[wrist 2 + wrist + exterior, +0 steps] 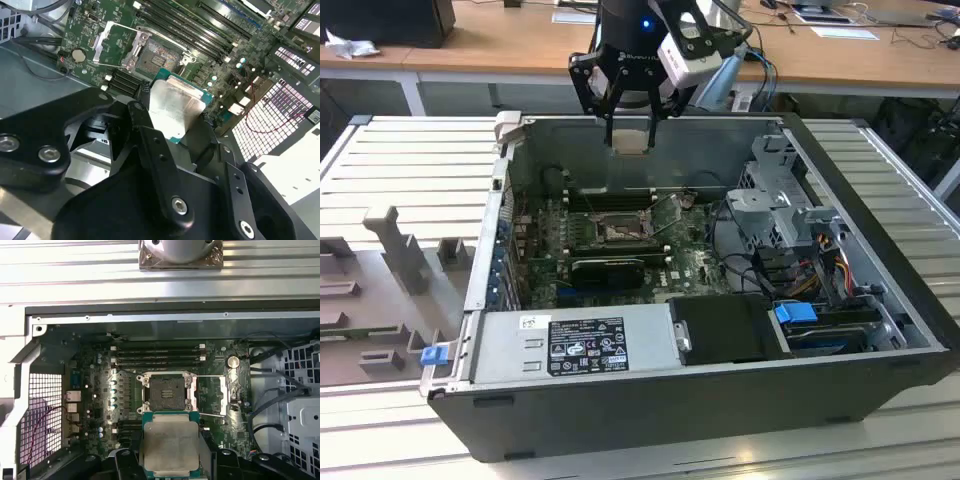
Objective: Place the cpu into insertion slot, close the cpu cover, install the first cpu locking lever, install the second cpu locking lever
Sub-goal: 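Place the cpu into insertion slot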
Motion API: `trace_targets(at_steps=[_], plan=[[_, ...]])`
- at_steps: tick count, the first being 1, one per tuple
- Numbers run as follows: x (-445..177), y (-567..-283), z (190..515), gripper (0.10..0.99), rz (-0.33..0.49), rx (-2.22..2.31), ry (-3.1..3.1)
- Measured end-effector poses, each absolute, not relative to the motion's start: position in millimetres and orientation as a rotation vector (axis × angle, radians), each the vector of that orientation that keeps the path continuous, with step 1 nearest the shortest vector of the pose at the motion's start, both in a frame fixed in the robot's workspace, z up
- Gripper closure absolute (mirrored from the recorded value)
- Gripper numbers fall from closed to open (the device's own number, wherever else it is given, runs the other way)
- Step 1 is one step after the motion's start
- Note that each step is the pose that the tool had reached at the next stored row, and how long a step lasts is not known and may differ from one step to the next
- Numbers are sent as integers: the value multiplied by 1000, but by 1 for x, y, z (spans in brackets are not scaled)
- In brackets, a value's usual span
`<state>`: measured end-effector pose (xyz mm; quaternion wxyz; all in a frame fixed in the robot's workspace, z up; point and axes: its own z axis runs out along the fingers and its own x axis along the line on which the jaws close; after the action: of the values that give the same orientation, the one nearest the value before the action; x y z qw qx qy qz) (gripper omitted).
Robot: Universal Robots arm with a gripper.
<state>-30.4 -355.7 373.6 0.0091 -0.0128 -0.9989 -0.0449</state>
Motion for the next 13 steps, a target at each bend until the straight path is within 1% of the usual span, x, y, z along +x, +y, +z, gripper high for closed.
trace_targets(at_steps=[13], plan=[[-31, -356, 374, 553, -141, -107, -3120]])
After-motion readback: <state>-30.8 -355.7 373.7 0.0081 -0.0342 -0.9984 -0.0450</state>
